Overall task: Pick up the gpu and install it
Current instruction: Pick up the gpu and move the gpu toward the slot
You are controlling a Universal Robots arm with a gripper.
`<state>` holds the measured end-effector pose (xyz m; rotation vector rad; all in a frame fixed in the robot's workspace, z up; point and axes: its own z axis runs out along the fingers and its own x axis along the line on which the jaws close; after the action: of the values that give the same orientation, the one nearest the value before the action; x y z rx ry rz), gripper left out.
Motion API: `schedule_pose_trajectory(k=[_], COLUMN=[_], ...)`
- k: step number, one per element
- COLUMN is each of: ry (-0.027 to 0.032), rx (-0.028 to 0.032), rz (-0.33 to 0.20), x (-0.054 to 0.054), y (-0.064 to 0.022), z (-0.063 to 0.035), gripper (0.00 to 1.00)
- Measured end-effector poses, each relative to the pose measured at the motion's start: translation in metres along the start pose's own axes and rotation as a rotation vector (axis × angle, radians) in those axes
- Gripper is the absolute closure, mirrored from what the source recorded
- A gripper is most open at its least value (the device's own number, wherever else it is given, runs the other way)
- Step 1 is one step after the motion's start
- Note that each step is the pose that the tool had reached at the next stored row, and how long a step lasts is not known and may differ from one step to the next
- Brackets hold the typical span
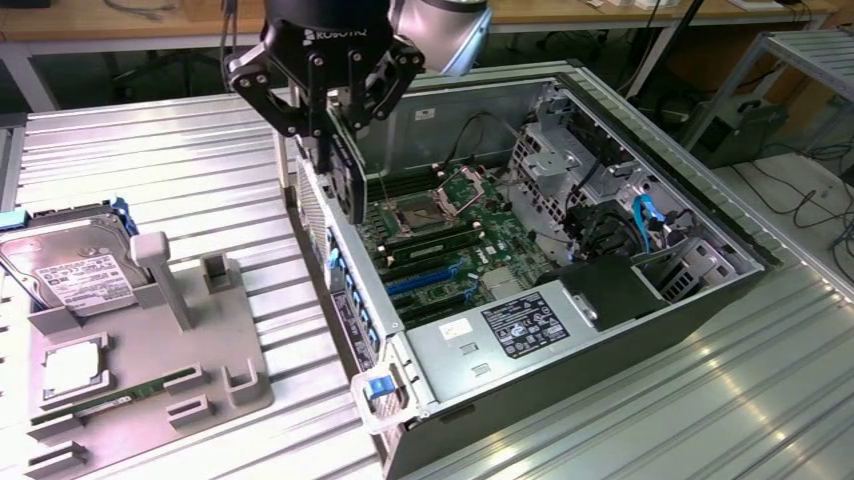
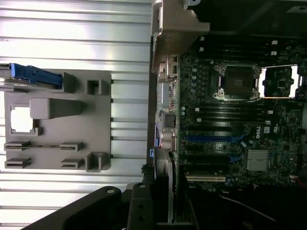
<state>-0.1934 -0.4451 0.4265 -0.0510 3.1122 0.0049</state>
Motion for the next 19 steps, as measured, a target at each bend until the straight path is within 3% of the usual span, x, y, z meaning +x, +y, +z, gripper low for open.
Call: schedule_pose_trajectory(k=[19], ry=[0.0], rx=[0.0], rz=[0.0], x=[-0.034], y=[-0.0004], z=[0.001], gripper=[0.72])
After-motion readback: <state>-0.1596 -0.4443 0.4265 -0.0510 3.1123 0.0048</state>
